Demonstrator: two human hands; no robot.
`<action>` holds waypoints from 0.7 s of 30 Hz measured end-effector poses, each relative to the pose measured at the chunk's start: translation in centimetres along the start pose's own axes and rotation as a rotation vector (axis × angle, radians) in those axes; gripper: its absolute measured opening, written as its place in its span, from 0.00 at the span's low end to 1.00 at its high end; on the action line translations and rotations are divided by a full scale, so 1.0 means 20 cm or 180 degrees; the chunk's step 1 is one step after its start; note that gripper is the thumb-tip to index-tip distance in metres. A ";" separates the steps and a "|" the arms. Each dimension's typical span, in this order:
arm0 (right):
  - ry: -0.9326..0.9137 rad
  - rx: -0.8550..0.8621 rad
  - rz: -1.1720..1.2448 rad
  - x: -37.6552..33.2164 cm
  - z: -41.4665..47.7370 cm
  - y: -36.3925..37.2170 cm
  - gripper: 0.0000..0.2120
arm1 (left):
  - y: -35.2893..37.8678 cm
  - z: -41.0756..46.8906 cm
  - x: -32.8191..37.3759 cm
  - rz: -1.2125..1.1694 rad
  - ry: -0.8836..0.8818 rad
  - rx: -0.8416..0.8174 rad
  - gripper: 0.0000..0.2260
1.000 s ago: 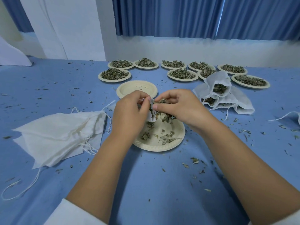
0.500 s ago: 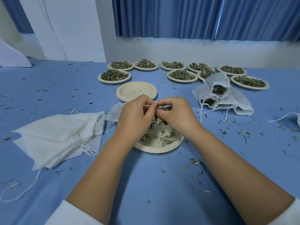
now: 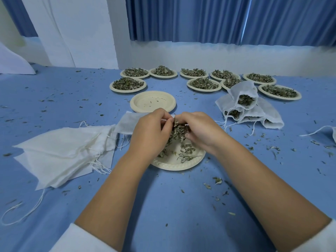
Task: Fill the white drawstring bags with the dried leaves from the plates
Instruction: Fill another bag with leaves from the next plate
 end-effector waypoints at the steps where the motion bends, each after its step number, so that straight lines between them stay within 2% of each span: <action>1: 0.0009 0.0024 0.0012 0.00 0.00 0.00 0.08 | 0.00 0.00 0.00 0.0013 0.0015 -0.0002 0.04; 5: -0.0405 -0.0145 -0.0326 0.01 -0.01 0.01 0.11 | 0.00 0.00 0.01 -0.0035 0.0027 -0.0008 0.04; 10: -0.0757 0.0431 -0.0398 0.04 -0.01 0.01 0.08 | 0.01 -0.01 0.03 -0.0113 0.0028 -0.0120 0.04; 17: -0.0494 0.0350 0.0143 0.06 0.02 0.02 0.04 | 0.00 -0.01 0.02 -0.0194 -0.0029 0.0063 0.05; 21: -0.0046 -0.0049 0.0704 0.05 0.04 0.01 0.02 | -0.01 0.00 0.01 -0.0116 -0.0037 0.0179 0.06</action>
Point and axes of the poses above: each hand's wrist, its own z-axis towards the middle knuckle, its own y-axis out of the palm, x = y × z, the point moved 3 cm from there along z, towards the middle knuckle, and after that the axes turned 3 degrees about -y, right-handed, at the moved point
